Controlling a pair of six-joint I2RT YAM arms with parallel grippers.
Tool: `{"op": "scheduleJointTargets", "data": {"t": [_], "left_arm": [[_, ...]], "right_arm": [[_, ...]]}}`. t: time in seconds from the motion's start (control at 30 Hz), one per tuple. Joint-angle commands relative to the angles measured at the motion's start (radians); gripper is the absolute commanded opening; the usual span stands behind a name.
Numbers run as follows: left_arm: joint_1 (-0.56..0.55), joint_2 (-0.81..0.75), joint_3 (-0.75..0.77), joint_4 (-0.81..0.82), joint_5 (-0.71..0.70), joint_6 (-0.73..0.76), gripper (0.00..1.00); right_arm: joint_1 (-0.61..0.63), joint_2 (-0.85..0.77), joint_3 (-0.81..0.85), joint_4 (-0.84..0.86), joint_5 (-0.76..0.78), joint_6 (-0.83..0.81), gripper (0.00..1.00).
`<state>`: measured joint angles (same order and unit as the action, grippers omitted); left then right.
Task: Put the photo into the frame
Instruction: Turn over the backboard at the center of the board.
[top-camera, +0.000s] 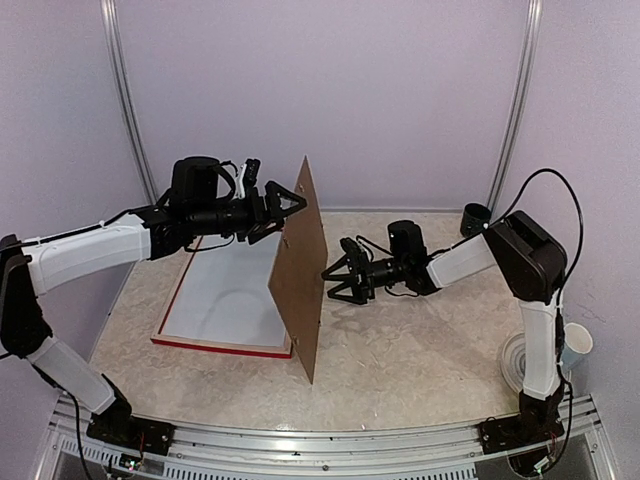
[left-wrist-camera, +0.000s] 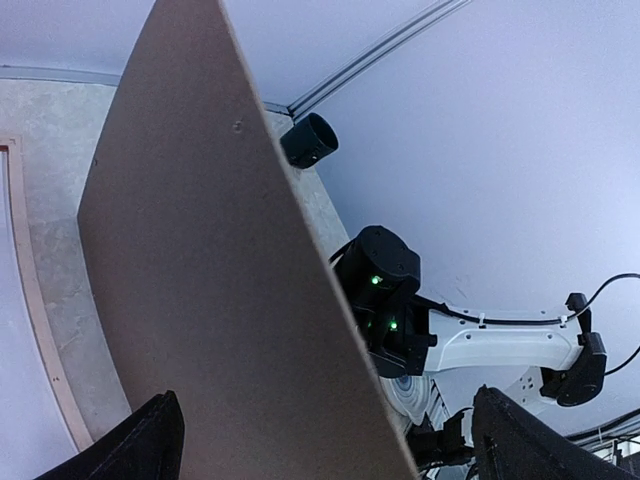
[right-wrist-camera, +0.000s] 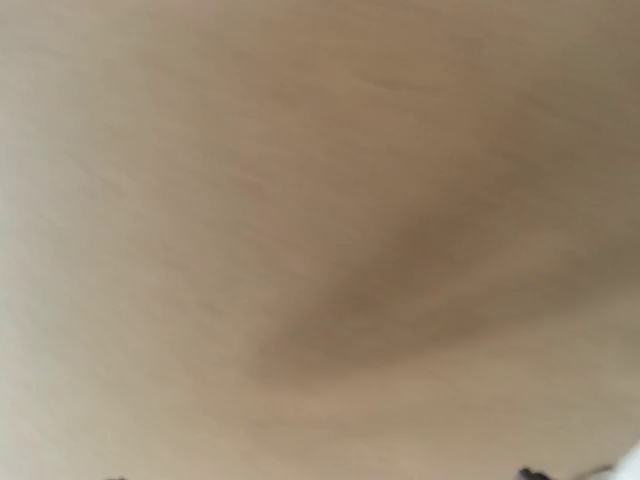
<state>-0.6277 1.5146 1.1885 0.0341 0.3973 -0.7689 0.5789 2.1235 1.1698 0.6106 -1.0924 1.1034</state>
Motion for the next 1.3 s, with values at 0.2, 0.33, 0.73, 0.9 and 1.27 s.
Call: {"op": "scheduleJointTargets", "data": {"t": [0.2, 0.33, 0.73, 0.9, 1.27], "left_arm": [[0.036, -0.013, 0.032, -0.017, 0.052, 0.030, 0.99], [0.046, -0.024, 0.009, -0.018, 0.053, 0.028, 0.99], [0.080, -0.065, -0.083, -0.027, 0.058, 0.028, 0.94], [0.099, -0.082, -0.133, -0.031, 0.055, 0.033, 0.87], [0.134, -0.102, -0.234, -0.015, 0.067, 0.039, 0.75]], "right_arm": [[0.012, 0.078, 0.053, -0.201, 0.079, -0.166, 0.83], [0.012, 0.093, 0.067, -0.254, 0.100, -0.208, 0.83], [0.009, 0.113, 0.074, -0.322, 0.129, -0.267, 0.84], [0.000, 0.105, 0.061, -0.336, 0.136, -0.282, 0.84], [-0.025, 0.066, 0.018, -0.369, 0.154, -0.317, 0.84]]}}
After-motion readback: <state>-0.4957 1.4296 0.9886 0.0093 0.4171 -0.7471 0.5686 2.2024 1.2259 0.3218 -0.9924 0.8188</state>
